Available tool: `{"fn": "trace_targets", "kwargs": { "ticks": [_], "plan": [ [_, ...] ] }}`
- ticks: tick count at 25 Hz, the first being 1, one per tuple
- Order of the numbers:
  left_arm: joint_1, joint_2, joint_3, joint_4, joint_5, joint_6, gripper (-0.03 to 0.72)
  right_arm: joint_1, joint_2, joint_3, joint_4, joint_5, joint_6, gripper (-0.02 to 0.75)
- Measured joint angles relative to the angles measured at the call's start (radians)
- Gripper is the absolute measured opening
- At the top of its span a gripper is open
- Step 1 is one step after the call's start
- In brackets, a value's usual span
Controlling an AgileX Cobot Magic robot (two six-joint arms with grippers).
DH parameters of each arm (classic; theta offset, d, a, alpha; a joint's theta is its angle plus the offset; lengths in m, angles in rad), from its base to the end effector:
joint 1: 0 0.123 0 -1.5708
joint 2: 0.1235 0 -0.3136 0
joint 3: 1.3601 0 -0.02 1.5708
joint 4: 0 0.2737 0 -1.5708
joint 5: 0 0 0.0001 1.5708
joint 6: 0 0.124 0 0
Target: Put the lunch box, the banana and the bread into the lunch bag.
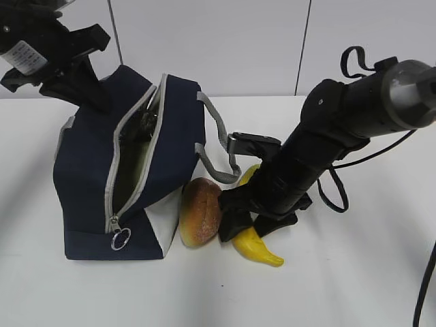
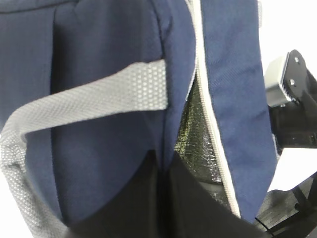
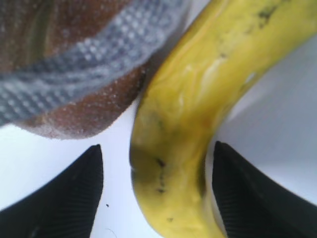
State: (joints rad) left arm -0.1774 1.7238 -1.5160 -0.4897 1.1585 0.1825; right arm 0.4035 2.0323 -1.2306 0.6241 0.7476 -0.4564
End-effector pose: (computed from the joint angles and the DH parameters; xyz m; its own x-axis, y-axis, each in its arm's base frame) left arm 0.3812 -0.1227 0.3061 -0.9361 0.1422 -0.3216 0.2745 0.8672 -0.4155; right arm 0.3640 0.2090 0.1090 -0.9117 -0.3598 -0.1982 -0.4103 0.8222 0.3945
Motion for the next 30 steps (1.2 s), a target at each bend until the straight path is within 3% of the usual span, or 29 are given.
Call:
{"fn": "trace_targets", "kwargs": {
  "ticks": [6,13,18,26,28,30],
  "plan": [
    [0.000,0.000,0.000,0.001,0.000,0.000,-0.003,0.006,0.000,0.000,-0.081,0.002,0.062,0.480],
    [0.000,0.000,0.000,0.001,0.000,0.000,-0.003,0.006,0.000,-0.002,-0.085,0.022,0.068,0.334],
    [0.000,0.000,0.000,0.001,0.000,0.000,-0.003,-0.010,-0.015,-0.013,-0.118,0.044,0.086,0.328],
    [0.000,0.000,0.000,0.002,0.000,0.000,-0.003,-0.126,-0.182,-0.065,-0.315,0.099,0.195,0.324],
    [0.000,0.000,0.000,0.002,0.000,0.000,-0.003,-0.131,-0.231,-0.094,-0.316,0.120,0.196,0.324],
    [0.000,0.000,0.000,0.002,0.000,0.000,-0.003,-0.124,-0.270,-0.137,-0.241,0.150,0.139,0.324]
  ]
}}
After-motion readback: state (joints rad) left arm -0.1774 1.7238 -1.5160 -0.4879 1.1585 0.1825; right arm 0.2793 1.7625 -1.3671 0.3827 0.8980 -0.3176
